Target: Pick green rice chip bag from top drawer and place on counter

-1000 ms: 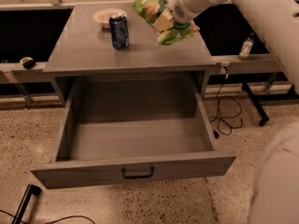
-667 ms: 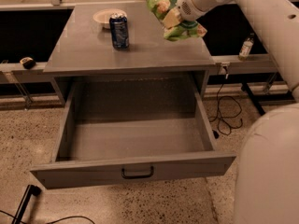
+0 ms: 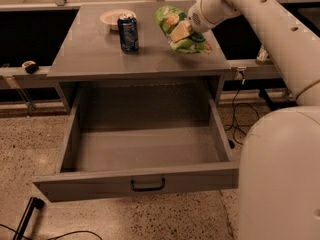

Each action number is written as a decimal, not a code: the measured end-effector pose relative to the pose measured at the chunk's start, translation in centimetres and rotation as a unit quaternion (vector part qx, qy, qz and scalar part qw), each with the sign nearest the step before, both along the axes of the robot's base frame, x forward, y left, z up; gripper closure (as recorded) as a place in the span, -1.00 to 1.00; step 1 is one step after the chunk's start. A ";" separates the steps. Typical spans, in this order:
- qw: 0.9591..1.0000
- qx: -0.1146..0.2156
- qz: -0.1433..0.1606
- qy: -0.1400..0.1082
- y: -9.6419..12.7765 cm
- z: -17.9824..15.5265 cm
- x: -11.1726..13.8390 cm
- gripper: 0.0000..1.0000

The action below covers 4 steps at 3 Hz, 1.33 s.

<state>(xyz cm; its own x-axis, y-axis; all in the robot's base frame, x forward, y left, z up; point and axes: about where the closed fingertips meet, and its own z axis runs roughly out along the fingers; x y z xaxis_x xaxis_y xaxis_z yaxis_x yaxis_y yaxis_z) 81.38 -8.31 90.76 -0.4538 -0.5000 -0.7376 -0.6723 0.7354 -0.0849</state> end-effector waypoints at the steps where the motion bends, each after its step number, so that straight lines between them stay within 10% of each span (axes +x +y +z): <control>1: 1.000 0.000 0.000 0.000 0.0 0.0 0.0 -0.78; 3: 1.000 0.003 0.025 -0.003 -0.9 1.5 -1.4 -1.00; 4: 0.995 -0.082 0.047 -0.036 -6.4 7.5 -7.2 -1.00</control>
Offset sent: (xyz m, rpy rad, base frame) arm 0.0000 0.0000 0.0000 0.0000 0.0000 0.0000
